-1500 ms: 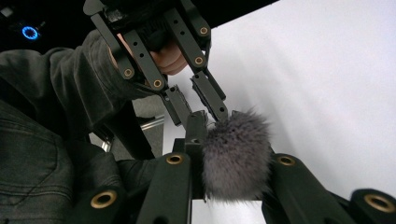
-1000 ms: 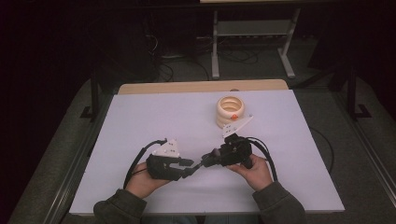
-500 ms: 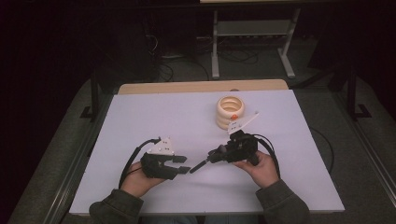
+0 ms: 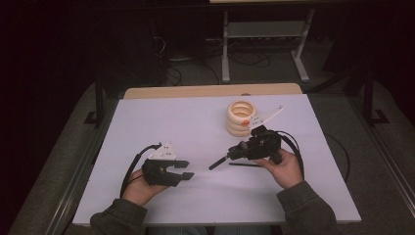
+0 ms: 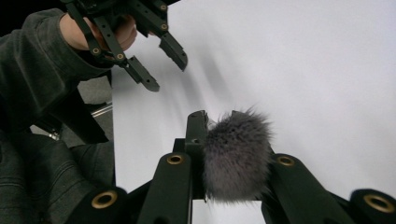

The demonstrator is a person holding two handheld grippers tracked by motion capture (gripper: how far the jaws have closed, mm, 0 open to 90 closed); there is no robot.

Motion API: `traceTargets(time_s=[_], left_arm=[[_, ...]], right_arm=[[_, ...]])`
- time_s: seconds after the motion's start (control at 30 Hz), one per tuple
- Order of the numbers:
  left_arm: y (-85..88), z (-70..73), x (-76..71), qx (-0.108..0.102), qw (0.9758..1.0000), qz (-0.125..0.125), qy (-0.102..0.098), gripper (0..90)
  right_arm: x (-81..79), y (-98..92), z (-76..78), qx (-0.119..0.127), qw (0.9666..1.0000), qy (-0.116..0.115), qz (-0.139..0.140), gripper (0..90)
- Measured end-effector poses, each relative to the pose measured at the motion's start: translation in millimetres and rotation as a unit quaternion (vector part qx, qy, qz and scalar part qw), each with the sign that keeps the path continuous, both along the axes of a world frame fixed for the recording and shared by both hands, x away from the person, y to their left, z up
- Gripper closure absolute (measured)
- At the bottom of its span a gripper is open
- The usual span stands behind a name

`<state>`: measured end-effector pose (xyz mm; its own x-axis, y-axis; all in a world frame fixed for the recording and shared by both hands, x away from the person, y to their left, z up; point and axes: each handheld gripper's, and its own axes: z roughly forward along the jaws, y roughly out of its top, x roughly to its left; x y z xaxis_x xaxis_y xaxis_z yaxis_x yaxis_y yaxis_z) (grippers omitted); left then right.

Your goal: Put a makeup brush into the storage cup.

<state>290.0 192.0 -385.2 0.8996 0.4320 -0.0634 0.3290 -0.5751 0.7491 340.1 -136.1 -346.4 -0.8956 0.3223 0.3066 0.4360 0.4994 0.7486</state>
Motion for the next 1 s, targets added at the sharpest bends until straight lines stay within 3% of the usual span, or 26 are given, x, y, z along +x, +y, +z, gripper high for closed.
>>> traceTargets(time_s=[0.1,0.17,0.37,0.67,0.8,1.0], left_arm=[[4.7,-0.9,1.6,-0.004,0.9999,0.012,0.002,51.9],[9.7,-2.3,3.4,-0.019,0.9993,0.03,0.015,50.2],[18.0,-3.8,1.2,-0.007,0.9989,0.047,0.001,46.4],[30.1,-7.3,1.6,-0.012,0.9972,0.073,0.001,42.3],[34.5,-7.2,1.4,-0.005,0.997,0.077,-0.005,41.5],[38.2,-5.6,1.3,-0.013,0.9961,0.086,-0.013,41.4]], right_arm=[[3.8,-0.2,4.3,-0.009,1.0,0.001,-0.003,76.7],[7.0,-0.2,8.9,-0.015,0.9999,-0.002,-0.007,76.7],[13.8,-3.8,17.7,-0.02,0.9997,-0.003,-0.017,76.7],[22.1,-9.5,24.6,-0.026,0.9994,0.004,-0.023,76.7],[27.2,-11.6,34.1,-0.031,0.9991,-0.003,-0.031,76.7],[35.5,-17.7,50.8,-0.035,0.9985,-0.011,-0.042,76.7]])
